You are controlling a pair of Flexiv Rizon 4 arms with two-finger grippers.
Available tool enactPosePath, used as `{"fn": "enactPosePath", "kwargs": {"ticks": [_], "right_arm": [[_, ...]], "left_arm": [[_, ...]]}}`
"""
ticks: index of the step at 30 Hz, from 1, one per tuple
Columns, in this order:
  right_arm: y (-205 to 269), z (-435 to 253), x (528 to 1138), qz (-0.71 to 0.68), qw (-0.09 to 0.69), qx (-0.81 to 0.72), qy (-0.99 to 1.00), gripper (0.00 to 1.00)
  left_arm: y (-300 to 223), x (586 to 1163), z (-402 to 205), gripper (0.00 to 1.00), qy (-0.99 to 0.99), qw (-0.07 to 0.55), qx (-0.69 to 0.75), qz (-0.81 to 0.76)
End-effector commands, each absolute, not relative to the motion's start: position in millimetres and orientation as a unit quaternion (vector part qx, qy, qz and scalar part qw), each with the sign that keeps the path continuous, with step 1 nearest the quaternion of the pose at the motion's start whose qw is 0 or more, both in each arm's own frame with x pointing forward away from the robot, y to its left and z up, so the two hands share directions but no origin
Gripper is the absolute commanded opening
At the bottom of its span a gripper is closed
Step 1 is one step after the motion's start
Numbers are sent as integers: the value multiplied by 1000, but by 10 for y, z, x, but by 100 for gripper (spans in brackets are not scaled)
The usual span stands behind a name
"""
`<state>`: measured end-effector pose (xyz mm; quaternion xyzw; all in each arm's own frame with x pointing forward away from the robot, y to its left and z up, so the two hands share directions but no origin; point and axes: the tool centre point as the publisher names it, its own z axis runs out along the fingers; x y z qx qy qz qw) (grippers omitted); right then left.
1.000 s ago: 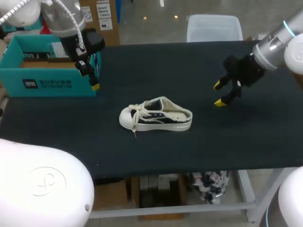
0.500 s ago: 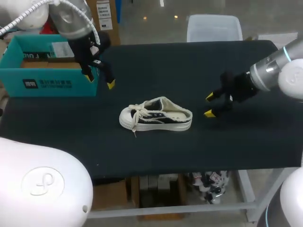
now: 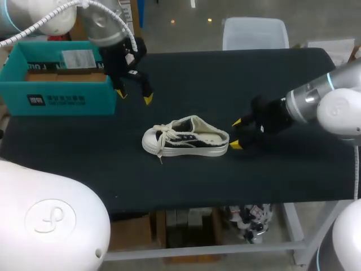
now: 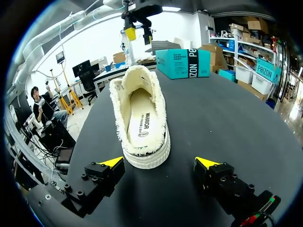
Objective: Open the shoe tongue, take the insole out of the shoe, put the insole back into the shoe, and pack the shoe into the shoebox
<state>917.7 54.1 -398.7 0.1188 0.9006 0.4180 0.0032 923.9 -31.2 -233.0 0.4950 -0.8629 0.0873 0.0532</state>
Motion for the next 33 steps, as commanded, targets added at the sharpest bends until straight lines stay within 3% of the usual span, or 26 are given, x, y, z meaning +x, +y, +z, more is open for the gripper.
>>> {"fn": "enactPosePath", "kwargs": {"ticks": [1, 33], "right_arm": [[642, -4054, 9151, 423, 13, 123, 898, 100], [955, -4298, 9108, 472, 6, 115, 874, 100]], "left_arm": [[-434, 9293, -2386, 100, -865, 58, 493, 74], [-958, 9289, -2574, 100, -853, 46, 519, 41]]}}
